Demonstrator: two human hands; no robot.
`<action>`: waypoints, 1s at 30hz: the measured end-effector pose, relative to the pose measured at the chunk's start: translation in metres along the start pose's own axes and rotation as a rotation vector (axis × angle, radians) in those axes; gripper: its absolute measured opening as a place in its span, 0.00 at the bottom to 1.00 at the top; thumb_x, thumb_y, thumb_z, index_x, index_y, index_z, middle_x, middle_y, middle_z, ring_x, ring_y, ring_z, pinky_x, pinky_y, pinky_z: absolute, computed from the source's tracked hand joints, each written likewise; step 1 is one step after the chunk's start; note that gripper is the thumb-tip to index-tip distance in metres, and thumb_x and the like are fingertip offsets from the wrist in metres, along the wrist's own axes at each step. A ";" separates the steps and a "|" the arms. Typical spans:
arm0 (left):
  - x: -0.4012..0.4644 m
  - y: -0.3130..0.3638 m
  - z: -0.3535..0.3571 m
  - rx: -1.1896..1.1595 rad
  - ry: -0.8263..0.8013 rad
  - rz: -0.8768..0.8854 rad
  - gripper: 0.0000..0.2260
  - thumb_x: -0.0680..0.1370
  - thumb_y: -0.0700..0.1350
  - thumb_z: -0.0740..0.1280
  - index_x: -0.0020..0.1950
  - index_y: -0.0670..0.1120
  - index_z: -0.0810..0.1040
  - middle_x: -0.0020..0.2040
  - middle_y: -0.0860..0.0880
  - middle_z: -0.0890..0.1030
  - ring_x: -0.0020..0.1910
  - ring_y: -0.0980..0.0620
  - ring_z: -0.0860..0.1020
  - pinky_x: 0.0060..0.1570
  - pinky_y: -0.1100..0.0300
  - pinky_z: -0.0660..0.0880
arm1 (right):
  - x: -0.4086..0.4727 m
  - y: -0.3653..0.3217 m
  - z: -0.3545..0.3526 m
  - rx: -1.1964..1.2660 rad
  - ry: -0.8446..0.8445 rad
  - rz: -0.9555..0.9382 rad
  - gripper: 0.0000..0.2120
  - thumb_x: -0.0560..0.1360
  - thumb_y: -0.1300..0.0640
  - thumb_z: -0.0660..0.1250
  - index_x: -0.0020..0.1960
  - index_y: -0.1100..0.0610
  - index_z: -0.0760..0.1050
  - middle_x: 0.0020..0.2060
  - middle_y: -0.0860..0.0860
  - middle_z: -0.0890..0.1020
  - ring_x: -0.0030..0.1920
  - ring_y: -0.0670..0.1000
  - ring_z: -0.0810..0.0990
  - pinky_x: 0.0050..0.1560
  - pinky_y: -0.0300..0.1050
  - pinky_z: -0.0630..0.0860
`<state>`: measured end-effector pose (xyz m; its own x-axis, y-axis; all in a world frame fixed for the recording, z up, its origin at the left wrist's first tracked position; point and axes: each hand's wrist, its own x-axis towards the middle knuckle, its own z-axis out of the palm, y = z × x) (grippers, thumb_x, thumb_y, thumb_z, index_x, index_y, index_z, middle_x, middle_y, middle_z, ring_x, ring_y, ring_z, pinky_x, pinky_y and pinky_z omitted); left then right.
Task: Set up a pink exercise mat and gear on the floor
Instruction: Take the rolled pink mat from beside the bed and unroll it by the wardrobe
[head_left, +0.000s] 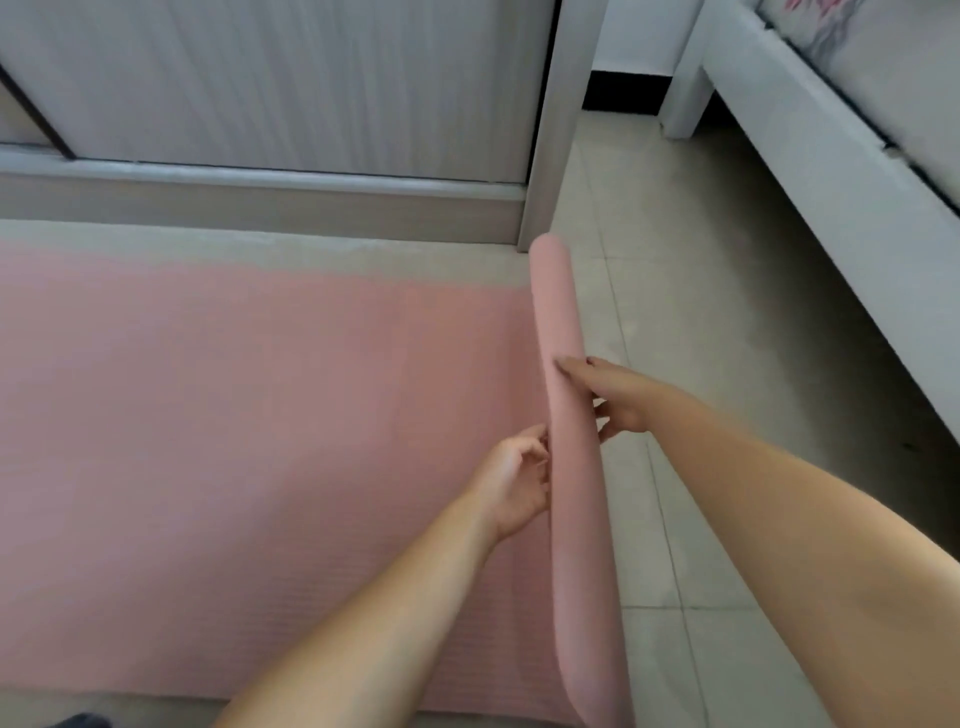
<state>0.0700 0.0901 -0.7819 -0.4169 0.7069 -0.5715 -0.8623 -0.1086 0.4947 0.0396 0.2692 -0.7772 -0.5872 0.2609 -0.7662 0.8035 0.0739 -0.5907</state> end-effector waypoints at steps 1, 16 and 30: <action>0.003 -0.008 0.004 -0.009 -0.035 0.004 0.25 0.72 0.30 0.47 0.56 0.46 0.78 0.34 0.52 0.78 0.27 0.56 0.71 0.27 0.64 0.67 | 0.002 -0.003 -0.003 -0.071 -0.018 -0.020 0.34 0.71 0.38 0.66 0.71 0.51 0.60 0.64 0.53 0.72 0.60 0.61 0.76 0.52 0.69 0.76; 0.021 -0.059 -0.025 0.157 0.242 -0.166 0.16 0.80 0.37 0.55 0.66 0.48 0.71 0.55 0.48 0.79 0.54 0.52 0.77 0.52 0.53 0.73 | 0.030 0.092 -0.104 -0.586 0.388 -0.283 0.19 0.75 0.67 0.56 0.65 0.60 0.74 0.56 0.64 0.81 0.49 0.60 0.80 0.48 0.47 0.76; 0.010 -0.056 -0.049 0.310 0.348 -0.160 0.12 0.81 0.37 0.54 0.59 0.45 0.74 0.47 0.45 0.80 0.43 0.51 0.79 0.45 0.58 0.75 | 0.040 0.119 -0.076 -0.537 0.203 0.144 0.31 0.83 0.57 0.52 0.78 0.58 0.38 0.60 0.65 0.73 0.47 0.60 0.78 0.30 0.44 0.78</action>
<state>0.1000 0.0692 -0.8480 -0.4033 0.4163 -0.8149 -0.8192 0.2325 0.5242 0.1195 0.3617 -0.8590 -0.4807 0.4797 -0.7340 0.8418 0.4869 -0.2331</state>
